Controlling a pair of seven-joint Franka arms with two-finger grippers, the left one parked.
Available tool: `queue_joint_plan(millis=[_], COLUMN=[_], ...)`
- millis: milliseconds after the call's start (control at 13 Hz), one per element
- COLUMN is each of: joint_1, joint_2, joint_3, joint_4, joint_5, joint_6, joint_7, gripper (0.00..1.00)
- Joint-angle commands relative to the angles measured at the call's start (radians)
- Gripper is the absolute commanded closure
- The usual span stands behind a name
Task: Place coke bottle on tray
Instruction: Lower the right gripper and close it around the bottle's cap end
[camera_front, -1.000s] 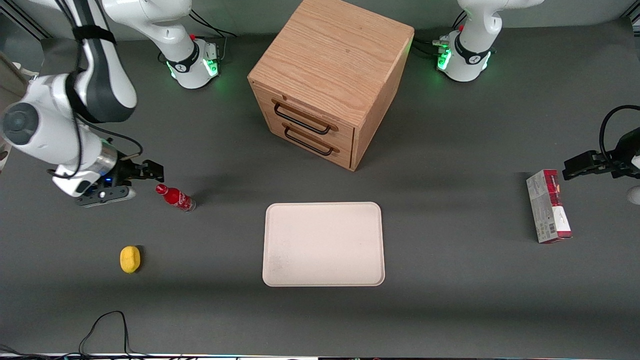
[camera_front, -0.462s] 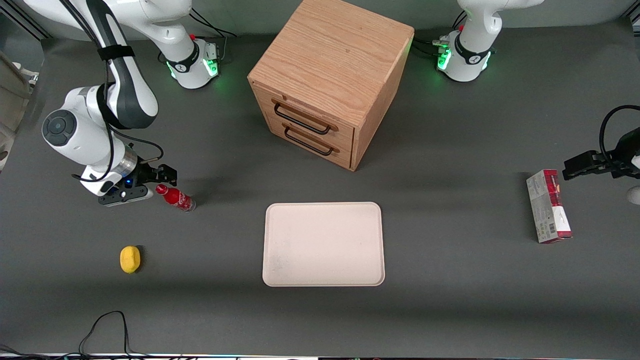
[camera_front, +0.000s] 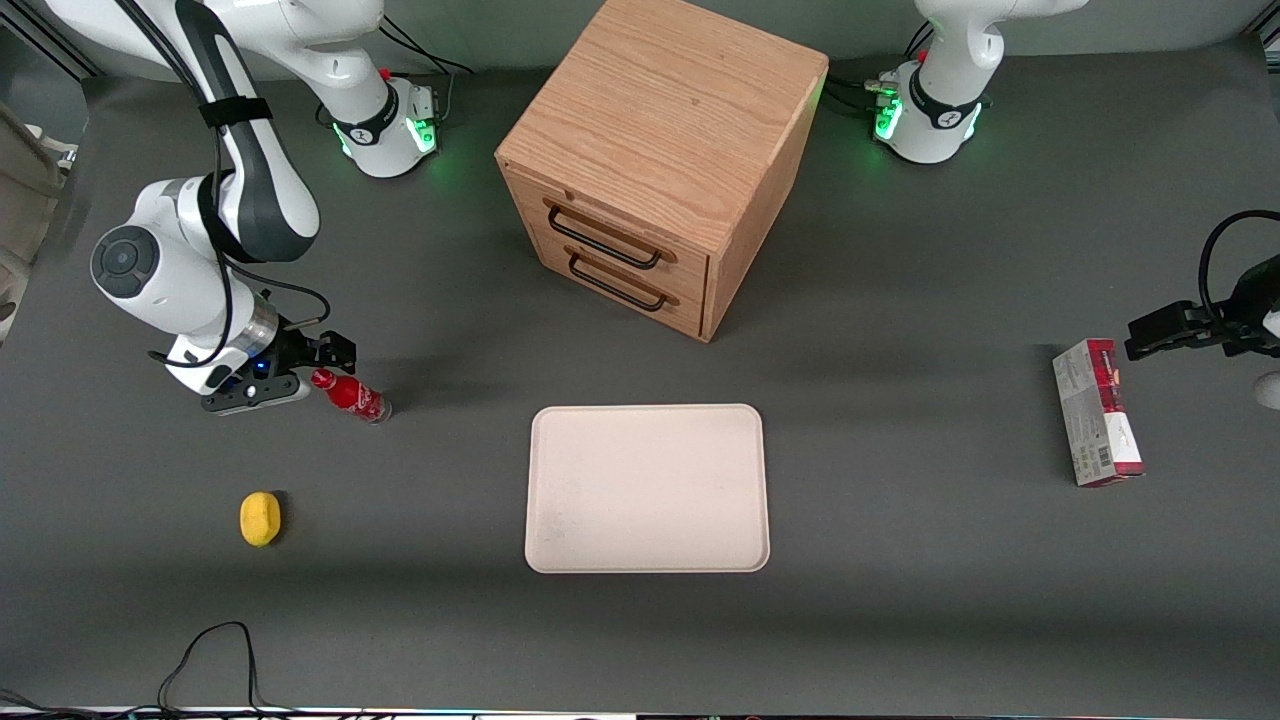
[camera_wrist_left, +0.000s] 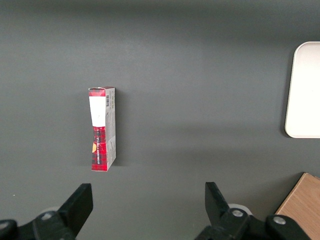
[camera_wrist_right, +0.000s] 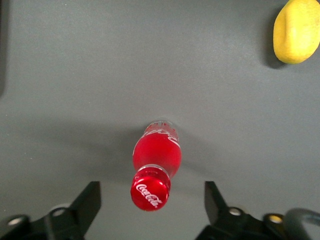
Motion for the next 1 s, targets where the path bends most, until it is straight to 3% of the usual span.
queue_joint_plan(millis=[0, 538, 923], joint_1=[0.002, 0.005, 0.001], joint_2=[0.014, 0.014, 0.019], joint_3=[-0.007, -0.007, -0.005], joint_4=[0.010, 0.062, 0.509], joint_5=[0.015, 0.015, 0.013], joint_6=[0.018, -0.024, -0.624], joint_7=[-0.021, -0.009, 0.005], gripper=[1.00, 1.00, 1.00])
